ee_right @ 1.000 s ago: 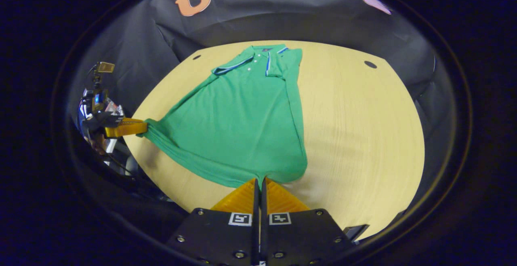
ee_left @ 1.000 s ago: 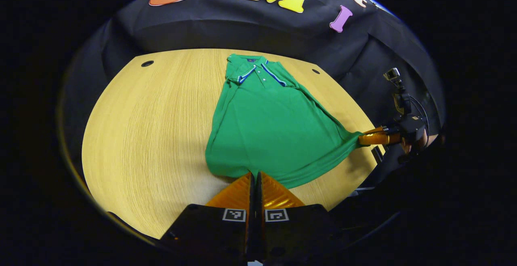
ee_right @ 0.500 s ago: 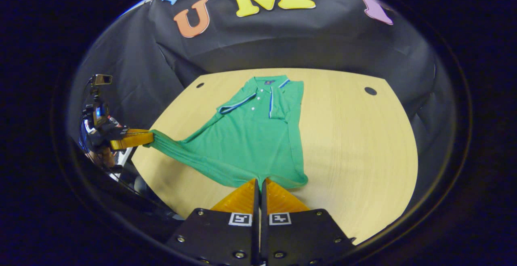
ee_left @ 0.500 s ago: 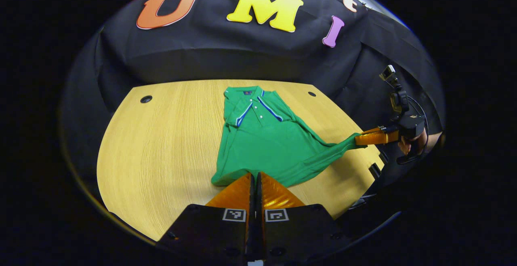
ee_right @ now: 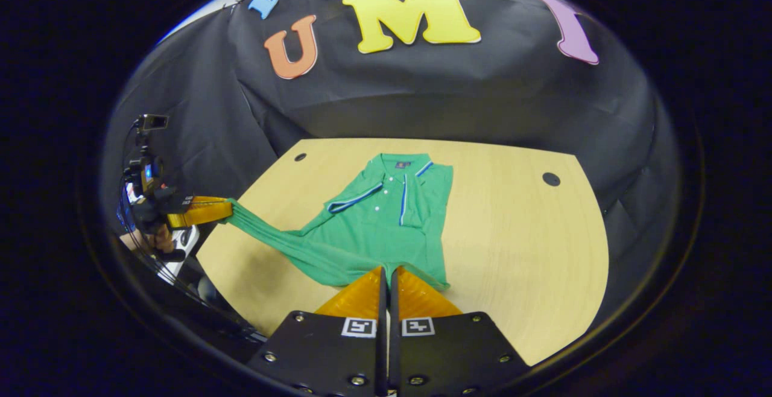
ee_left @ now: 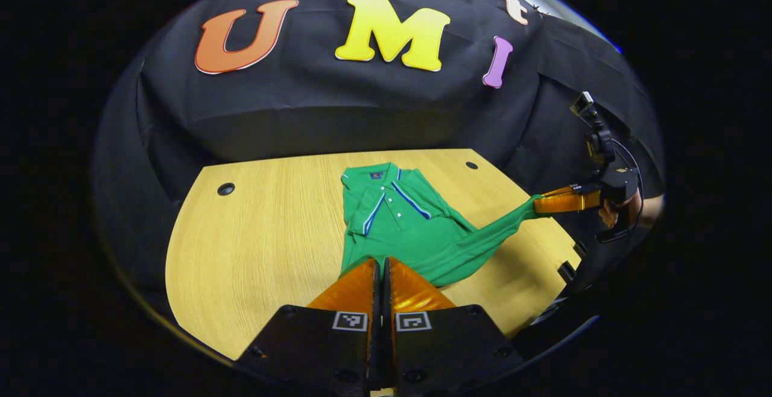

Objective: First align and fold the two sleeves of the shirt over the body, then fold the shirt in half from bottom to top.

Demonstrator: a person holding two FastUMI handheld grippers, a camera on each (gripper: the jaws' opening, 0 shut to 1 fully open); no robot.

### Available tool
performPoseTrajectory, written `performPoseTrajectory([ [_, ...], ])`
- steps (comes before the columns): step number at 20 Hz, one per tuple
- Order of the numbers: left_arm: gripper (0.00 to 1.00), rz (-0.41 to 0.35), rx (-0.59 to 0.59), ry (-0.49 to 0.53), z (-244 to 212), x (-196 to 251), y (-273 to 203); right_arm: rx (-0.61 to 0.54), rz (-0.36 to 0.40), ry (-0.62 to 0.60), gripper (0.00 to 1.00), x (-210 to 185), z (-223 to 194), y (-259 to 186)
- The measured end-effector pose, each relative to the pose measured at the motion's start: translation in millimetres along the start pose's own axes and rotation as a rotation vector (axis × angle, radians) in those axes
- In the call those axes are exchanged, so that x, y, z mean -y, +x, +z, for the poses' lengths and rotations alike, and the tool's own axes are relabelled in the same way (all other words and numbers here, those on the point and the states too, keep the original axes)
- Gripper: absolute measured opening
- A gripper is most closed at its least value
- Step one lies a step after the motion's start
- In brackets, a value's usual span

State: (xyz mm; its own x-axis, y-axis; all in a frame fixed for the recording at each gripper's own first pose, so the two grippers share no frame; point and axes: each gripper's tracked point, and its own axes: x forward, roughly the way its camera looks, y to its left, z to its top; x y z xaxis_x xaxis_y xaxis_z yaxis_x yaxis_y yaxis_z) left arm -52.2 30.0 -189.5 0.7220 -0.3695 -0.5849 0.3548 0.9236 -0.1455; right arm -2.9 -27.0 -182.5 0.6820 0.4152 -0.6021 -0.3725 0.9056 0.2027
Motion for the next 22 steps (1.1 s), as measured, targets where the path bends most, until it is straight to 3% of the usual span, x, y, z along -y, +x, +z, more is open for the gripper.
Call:
performPoseTrajectory([
  [8, 0.03, 0.056, 0.109, 0.049, 60, -22, 21, 0.060, -0.029, -0.010, 0.01, 15, 53, 10],
  [18, 0.03, 0.067, 0.218, 0.127, 144, -34, 58, 0.173, -0.065, -0.056, 0.01, 34, 144, 34],
  [22, 0.03, 0.078, 0.254, 0.094, 173, -47, 75, 0.183, -0.068, -0.059, 0.01, 40, 168, 52],
])
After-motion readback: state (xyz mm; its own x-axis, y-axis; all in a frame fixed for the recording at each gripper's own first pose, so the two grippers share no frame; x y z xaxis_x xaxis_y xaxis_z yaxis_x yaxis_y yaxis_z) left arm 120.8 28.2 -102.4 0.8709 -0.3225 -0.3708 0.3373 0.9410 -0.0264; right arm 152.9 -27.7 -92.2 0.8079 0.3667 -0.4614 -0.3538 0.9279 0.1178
